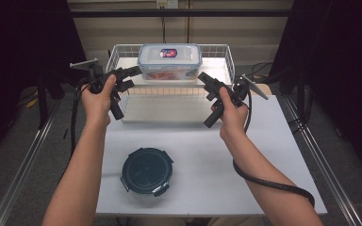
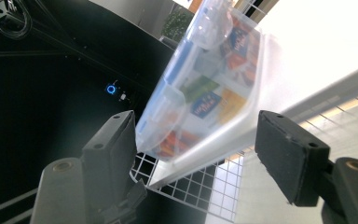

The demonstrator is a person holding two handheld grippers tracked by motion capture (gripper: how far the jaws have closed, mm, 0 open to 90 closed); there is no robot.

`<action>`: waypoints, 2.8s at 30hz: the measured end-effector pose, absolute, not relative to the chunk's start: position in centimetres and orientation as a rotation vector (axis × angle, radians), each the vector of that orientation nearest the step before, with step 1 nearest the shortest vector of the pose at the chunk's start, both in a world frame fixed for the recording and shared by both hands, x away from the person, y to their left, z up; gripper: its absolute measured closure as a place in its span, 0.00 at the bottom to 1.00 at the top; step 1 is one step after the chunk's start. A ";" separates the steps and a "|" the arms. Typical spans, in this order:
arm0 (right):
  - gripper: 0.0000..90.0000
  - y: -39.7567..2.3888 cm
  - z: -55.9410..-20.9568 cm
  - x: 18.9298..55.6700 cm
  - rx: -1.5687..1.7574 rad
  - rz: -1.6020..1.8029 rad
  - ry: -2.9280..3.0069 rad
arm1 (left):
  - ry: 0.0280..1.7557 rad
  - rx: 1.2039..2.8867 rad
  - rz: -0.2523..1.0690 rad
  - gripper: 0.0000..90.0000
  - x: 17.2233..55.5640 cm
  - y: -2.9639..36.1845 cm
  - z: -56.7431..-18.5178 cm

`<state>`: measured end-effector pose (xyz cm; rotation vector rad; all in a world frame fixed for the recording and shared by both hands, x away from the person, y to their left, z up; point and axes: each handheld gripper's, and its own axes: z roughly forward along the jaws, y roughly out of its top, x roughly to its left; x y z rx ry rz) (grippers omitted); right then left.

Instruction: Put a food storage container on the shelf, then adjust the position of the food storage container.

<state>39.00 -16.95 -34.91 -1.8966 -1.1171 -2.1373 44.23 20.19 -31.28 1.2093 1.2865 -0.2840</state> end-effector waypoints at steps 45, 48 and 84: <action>0.24 -17.9 -42.2 33.5 -1.737 -1.934 -1.388 | 1.344 1.379 -0.261 0.07 38.4 24.2 -38.1; 0.24 -17.7 -42.9 33.2 -1.717 -1.914 -1.403 | 1.342 1.382 -0.264 0.06 38.0 24.3 -38.4; 0.30 -11.6 -48.8 30.8 -1.550 -1.607 -1.571 | 1.400 1.543 -0.266 0.02 36.0 24.1 -40.6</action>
